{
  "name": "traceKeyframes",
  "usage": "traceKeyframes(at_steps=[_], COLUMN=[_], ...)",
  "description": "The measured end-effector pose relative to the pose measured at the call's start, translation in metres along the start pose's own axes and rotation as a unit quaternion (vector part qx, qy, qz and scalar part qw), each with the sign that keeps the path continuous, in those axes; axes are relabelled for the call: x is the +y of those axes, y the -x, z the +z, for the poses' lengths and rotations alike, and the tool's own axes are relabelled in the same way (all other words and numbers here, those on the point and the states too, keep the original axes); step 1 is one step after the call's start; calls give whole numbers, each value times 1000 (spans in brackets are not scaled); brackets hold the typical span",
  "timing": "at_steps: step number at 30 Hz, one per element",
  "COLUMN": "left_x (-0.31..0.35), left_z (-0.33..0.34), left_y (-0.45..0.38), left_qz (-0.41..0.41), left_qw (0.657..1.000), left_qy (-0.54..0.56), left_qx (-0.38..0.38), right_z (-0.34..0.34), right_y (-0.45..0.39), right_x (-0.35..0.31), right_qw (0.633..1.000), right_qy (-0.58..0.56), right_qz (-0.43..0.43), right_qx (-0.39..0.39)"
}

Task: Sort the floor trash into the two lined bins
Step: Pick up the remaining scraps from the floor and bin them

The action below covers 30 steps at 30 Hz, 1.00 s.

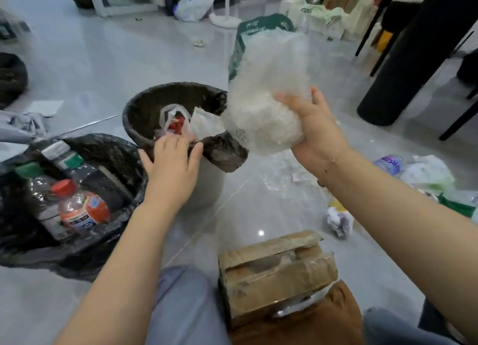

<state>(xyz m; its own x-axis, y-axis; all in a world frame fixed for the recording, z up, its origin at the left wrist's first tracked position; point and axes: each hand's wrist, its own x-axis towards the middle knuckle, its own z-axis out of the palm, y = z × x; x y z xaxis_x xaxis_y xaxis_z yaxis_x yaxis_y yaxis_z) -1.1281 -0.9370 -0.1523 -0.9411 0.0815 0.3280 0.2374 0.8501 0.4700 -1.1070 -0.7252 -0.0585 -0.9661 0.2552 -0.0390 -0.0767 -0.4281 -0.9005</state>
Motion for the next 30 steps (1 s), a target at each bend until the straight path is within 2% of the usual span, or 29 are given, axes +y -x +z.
traceKeyframes(at_steps=[3, 7, 9, 10, 11, 12, 14, 15, 17, 18, 19, 20, 24, 25, 26, 30], left_x=[-16, -32, -40, -41, -41, -44, -44, -44, -46, -44, -43, -43, -44, -44, -43, -42], left_z=[5, 0, -3, -4, -5, -5, -4, -4, -2, -3, -3, -3, -1, -1, -1, -2], left_y=[-6, -15, -16, -15, -15, -16, -17, -17, -19, -18, -17, -17, -19, -19, -19, -19], left_qz=[56, 105, 130, 137, 139, 136, 138, 138, 132, 133, 133, 131, 125, 124, 121, 117], left_qw=[998, 994, 990, 988, 987, 987, 985, 985, 986, 985, 985, 984, 984, 984, 985, 986], left_qy=[13, 38, 58, 70, 81, 91, 99, 99, 104, 108, 113, 117, 122, 124, 125, 122], left_qx=[16, 14, 8, 8, 8, 7, 8, 6, 6, 9, 14, 13, 14, 12, 12, 13], right_z=[30, 82, 98, 98, 97, 97, 91, 90, 92, 93, 93, 96, 103, 103, 102, 99], right_y=[-43, -87, -106, -109, -113, -116, -122, -128, -137, -137, -137, -136, -129, -131, -133, -134], right_x=[6, 30, 50, 59, 68, 76, 85, 89, 102, 106, 112, 118, 126, 126, 126, 120], right_qw=[996, 985, 985, 972, 939, 889, 775, 698, 504, 432, 382, 359, 320, 323, 310, 349], right_qy=[-62, -36, 90, 206, 323, 434, 583, 652, 778, 809, 826, 832, 841, 845, 851, 835], right_qz=[47, 123, 114, 80, 40, -1, -67, -99, -165, -168, -149, -109, 55, 72, 78, 143], right_qx=[-49, -117, -95, -86, -106, -143, -237, -278, -336, -362, -387, -408, -432, -421, -416, -401])
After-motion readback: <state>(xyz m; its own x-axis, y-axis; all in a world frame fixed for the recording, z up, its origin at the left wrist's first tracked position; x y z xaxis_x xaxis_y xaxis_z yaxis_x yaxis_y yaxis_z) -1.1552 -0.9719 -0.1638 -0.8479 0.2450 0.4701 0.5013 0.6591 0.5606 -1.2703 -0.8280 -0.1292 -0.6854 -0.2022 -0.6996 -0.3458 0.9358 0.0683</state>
